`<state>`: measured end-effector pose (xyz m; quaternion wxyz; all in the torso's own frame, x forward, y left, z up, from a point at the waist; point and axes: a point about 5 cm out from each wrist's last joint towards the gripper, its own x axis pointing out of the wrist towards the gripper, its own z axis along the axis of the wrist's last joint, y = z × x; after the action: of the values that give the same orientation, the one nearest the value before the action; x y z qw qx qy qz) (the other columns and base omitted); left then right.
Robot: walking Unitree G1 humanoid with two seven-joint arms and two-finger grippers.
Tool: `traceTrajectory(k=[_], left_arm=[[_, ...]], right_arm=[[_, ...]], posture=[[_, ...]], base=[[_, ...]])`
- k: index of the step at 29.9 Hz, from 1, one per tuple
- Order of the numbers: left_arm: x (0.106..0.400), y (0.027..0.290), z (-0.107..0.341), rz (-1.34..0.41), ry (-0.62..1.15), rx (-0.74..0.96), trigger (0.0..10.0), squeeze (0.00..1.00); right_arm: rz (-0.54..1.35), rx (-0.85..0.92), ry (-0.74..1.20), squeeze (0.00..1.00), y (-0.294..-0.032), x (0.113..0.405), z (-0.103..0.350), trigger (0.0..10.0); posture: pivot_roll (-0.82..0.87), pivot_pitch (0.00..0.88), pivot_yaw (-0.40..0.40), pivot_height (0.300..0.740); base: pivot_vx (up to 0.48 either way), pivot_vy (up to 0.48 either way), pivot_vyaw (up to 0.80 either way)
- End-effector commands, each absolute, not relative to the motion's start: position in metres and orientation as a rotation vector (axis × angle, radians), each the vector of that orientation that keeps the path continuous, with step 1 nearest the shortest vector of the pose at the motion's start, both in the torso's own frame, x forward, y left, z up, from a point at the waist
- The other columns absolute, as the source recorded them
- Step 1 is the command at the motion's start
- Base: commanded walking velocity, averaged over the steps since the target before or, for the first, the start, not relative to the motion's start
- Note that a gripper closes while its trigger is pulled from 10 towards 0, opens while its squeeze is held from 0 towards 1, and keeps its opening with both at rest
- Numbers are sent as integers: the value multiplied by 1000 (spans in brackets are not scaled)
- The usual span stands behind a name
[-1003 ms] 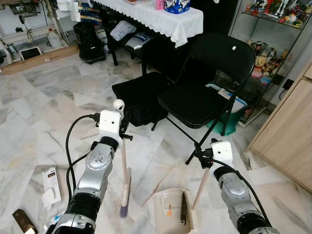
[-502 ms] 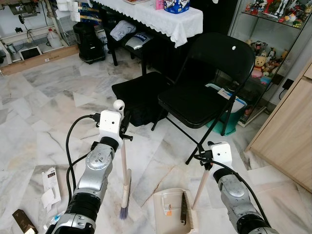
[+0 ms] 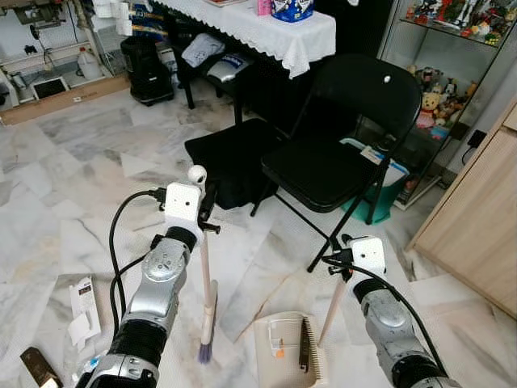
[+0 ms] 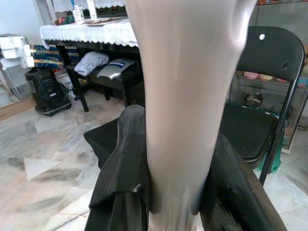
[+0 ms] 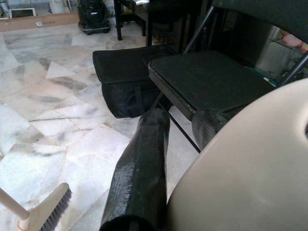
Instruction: Sweep floor
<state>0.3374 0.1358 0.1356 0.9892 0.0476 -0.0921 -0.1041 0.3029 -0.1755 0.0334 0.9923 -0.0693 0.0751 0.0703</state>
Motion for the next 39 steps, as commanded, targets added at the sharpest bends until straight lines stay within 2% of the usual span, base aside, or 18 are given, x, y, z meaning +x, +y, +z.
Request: traceTrajectory(k=[1, 17, 18, 19, 20, 21, 39], left_arm=[[337, 136, 141, -220, -208, 115, 10000, 0], [334, 137, 139, -205, -205, 123, 10000, 0], [334, 137, 139, -204, -206, 124, 10000, 0], [333, 138, 139, -202, -207, 124, 10000, 0], [333, 138, 139, -202, -207, 124, 10000, 0], [333, 138, 139, -202, -208, 124, 10000, 0], [327, 134, 138, -183, -222, 123, 10000, 0]], right_arm=[[140, -126, 144, 0, -173, 305, 34, 0], [14, -3, -19, 0, -177, 325, 71, 0], [13, -6, -23, 0, -178, 326, 72, 2078], [11, -6, -31, 0, -178, 327, 75, 8510], [11, -6, -31, 0, -178, 327, 75, 8510], [10, -2, -38, 0, -178, 329, 77, 10000], [9, 116, -168, 0, -169, 340, 113, 10000]], posture=[[-1, 70, 40, 740], [0, 58, 36, 740], [1, 58, 36, 740], [1, 58, 36, 740], [1, 58, 36, 740], [-1, 55, 34, 740], [-1, 27, 5, 740]], base=[[0, 0, 0], [0, 0, 0], [0, 0, 0], [0, 0, 0], [0, 0, 0], [0, 0, 0], [0, 0, 0]])
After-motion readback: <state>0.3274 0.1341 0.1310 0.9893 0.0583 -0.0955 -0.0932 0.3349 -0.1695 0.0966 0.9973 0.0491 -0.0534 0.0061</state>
